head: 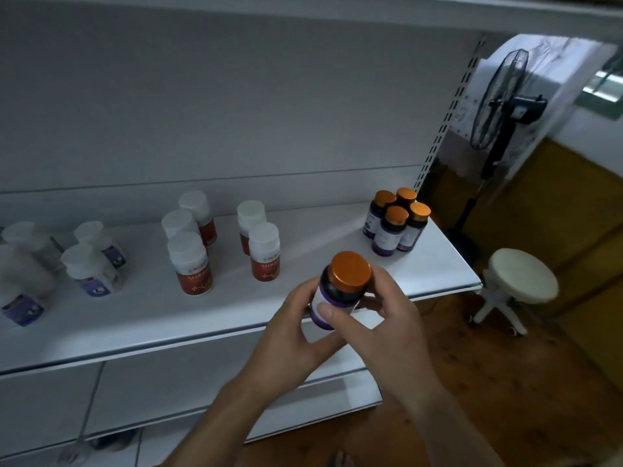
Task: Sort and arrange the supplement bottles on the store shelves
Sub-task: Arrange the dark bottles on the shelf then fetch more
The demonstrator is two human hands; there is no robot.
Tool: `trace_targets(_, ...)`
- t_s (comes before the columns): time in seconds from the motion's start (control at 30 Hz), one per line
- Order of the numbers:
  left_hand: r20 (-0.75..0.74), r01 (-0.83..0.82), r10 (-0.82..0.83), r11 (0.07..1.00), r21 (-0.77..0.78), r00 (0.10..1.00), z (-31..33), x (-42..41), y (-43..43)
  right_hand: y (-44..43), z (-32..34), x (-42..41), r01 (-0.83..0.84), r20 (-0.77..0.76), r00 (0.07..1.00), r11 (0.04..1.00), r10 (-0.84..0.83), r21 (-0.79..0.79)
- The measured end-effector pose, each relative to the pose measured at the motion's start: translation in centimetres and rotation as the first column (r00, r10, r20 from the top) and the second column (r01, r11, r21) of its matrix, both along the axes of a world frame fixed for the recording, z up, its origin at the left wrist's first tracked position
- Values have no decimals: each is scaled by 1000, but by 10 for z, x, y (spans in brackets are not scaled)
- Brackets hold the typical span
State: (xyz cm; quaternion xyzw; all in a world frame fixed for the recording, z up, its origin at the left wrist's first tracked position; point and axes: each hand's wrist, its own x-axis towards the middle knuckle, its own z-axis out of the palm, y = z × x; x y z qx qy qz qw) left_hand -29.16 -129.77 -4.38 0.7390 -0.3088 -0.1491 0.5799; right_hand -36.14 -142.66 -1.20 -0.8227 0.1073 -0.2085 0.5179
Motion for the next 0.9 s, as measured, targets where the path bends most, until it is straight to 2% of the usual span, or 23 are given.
trace_targets(0.17, -33, -13, 6, 979, -204, 999, 8, 1, -13, -5, 17, -3, -89, 154, 982, 990, 105, -106)
trace_targets(0.3, 16, -51, 55, 976, -210, 998, 8, 8, -42, -35, 19, 3, -113, 199, 969, 980, 145, -163)
trace_targets(0.47, -12, -97, 96, 979, -179, 995, 7, 6, -98, -95, 14, 10, -174, 162, 969, 979, 189, -107)
trace_targets(0.53, 28, -165, 170, 977, -135, 985, 7, 5, -119, -123, 12, 14, -205, 134, 969, 979, 205, -13)
trace_targets(0.63, 24, -254, 260, 956, -148, 965, 5, 5, -140, -161, 13, 22, -201, 80, 980, 918, 184, 342)
trace_targets(0.73, 25, -303, 315, 929, -211, 949, 9, -1, -157, -188, 6, 29, -179, 9, 973, 738, 229, 651)
trace_targets(0.83, -5, -330, 352, 874, -357, 936, 21, -13, -175, -202, -2, 30, -174, -45, 938, 577, 344, 798)
trace_targets(0.9, -17, -337, 361, 850, -405, 932, 29, -21, -185, -205, -5, 29, -182, -25, 899, 423, 438, 888)
